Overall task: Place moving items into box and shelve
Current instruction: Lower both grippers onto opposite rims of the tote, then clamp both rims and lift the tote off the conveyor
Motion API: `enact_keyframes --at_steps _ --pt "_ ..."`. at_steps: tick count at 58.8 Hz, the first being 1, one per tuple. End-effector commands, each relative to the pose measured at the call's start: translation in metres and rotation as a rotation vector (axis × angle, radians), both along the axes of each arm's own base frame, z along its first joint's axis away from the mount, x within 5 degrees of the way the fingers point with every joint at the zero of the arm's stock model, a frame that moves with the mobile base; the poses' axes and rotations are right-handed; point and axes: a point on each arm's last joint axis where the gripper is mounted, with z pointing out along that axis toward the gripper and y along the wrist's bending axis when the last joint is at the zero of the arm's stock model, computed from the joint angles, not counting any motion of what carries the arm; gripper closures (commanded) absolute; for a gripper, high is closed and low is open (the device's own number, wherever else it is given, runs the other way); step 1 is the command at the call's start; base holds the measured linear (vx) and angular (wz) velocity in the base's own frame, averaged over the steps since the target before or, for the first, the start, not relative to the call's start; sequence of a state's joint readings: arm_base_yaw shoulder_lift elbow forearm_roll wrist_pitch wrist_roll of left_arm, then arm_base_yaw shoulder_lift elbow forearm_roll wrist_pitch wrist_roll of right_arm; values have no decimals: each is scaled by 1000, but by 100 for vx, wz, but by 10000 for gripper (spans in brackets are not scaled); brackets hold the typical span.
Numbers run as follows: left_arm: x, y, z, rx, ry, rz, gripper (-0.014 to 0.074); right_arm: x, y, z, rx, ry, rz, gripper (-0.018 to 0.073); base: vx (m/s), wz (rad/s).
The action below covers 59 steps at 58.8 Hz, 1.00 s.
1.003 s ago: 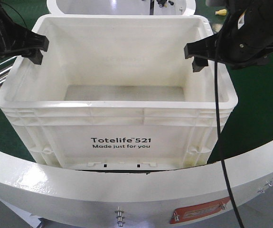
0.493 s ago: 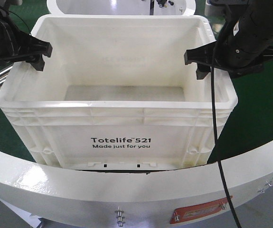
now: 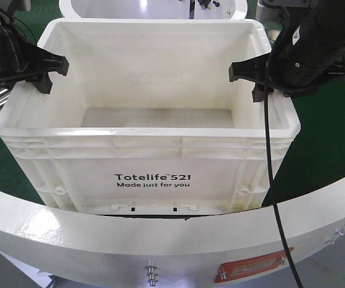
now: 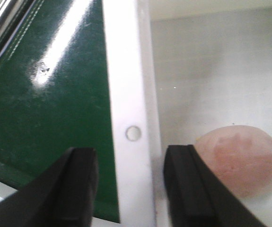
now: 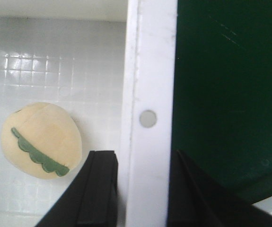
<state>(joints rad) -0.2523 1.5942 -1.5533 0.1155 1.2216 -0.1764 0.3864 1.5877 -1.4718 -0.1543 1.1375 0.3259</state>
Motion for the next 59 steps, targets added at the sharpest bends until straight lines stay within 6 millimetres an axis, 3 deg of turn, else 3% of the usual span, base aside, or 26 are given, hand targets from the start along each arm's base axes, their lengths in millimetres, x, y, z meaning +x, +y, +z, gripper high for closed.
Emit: enact_keyframes --at_steps 1,17,34,48,59 --pt "-8 2 20 -16 -56 11 276 -4 -5 23 8 -88 12 360 0 0" --pt "-9 -4 20 -83 -42 4 436 -4 -5 22 6 -83 11 411 0 0" --pt "-8 -4 22 -89 -69 0 460 -5 -6 28 7 -124 21 449 0 0" --pt "-15 -2 55 -116 -162 -2 459 -20 -12 52 38 -215 29 454 0 0" --pt "-33 2 90 -148 -294 -14 459 -34 -19 72 55 -301 36 453 0 0"
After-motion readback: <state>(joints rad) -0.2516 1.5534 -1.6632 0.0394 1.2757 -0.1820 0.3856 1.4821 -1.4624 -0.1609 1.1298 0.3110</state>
